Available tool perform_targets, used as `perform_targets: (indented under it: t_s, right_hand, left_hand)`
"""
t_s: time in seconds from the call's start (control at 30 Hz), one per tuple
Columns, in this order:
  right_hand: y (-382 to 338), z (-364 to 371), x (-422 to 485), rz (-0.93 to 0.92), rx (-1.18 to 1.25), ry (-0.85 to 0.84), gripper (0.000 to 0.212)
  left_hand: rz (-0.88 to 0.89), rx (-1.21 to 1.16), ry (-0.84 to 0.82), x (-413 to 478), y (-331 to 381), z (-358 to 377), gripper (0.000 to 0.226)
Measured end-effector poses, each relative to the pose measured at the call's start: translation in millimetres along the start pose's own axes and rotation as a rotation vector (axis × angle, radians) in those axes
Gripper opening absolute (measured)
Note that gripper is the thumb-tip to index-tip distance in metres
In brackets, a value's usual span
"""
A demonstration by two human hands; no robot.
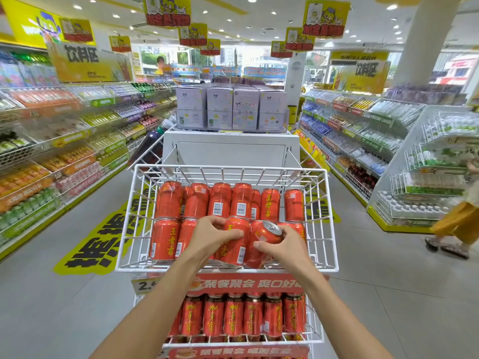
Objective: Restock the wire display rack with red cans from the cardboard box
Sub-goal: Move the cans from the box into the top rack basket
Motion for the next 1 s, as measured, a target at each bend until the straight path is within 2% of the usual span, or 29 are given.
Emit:
perform_targets:
  t_s: [0.13, 0.3, 0.43, 0.47, 0.57, 0.7, 0.8, 0.93, 1.0]
  right_hand:
    - [17, 7, 8, 0.042, 0.085, 0.010, 0.071]
    - [9, 5, 16, -0.030, 0.158, -0.019, 0.065]
    - [-15, -28, 37, -0.071, 0.099, 0.110, 0.081]
    - [-20, -40, 44, -0.070, 0.087, 0.143, 0.078]
    - [-39, -70, 67, -0.113, 0.079, 0.209, 0.048]
    - [-49, -87, 96, -0.132, 0.013, 0.250, 0.028]
    - [-34, -83, 110, -0.103, -0.022, 0.251, 0.028]
    - [-19, -81, 114, -0.091, -0.041, 0.279, 0.053]
    - [-15, -80, 118, -0.079, -0.041, 0.265, 0.046]
  left_hand:
    - [-0.030, -0.045, -0.020, 7, -13, 7, 0.056]
    - [0.019, -0.014, 0.063, 11, -13, 4, 0.050]
    - [0.089, -0.014, 0.142, 21, 20, 18, 0.055]
    - [0.107, -0.004, 0.157, 26, 32, 25, 0.056]
    - [0.139, 0.008, 0.205, 45, 64, 49, 0.056]
    - [0.125, 0.134, 0.289, 65, 85, 73, 0.057]
    - [0.099, 0.238, 0.325, 67, 81, 87, 0.058]
    - [0.093, 0.284, 0.333, 67, 77, 100, 0.049]
    - [0.095, 0.323, 0.336, 68, 79, 103, 0.045]
Point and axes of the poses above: each hand's wrist, its own x-axis towards the middle knuckle, its own z-axis out of the palm, y = z × x, the point moved 10 cm from there along x, towards the middle knuckle, and after that the axes turned 5 degrees about -x, right-handed, at the moved point
